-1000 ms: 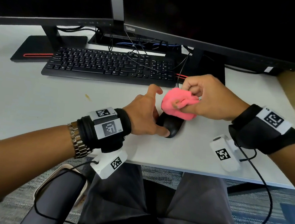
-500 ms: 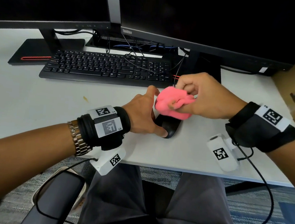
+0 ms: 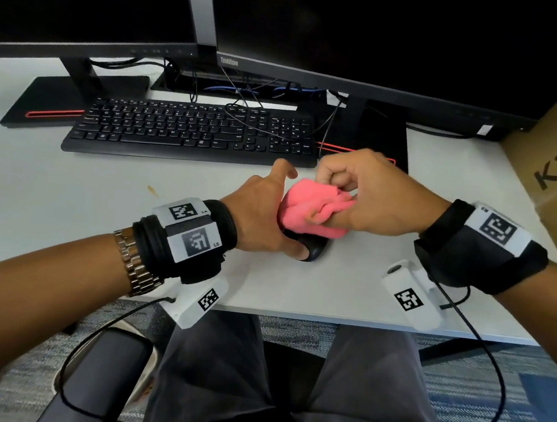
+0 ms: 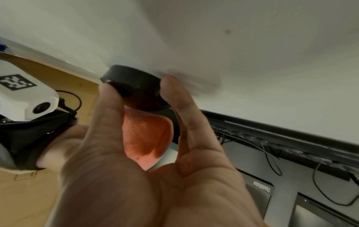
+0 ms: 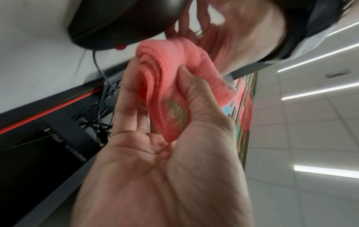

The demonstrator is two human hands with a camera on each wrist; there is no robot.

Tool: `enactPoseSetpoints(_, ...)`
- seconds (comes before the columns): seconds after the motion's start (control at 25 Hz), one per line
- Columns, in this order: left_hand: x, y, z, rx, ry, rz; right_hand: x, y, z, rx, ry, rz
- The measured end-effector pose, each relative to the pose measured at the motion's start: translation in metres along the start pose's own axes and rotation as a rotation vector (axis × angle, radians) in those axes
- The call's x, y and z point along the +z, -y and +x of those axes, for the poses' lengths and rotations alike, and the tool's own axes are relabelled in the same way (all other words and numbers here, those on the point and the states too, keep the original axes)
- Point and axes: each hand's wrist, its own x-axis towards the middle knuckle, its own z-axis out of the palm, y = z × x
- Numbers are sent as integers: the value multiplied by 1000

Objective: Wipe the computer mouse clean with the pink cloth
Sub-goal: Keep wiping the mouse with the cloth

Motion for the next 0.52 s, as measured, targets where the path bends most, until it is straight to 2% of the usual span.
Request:
enactPoseSetpoints(0.12,-8,5,-4,24,44,-56,-16,-12,-3,137,-96,112)
enactPoseSetpoints(0.24,-10,8,-7,33,118,-175,-20,-21,-12,232,-77,180)
enactPoseSetpoints(0.4,-4,5,-7,57,173,-309,-12,-22,-14,233,-89,170)
enactPoseSetpoints(0.52,-9,3,-2,129,92,-280,-18,-19,-20,127,-140,175)
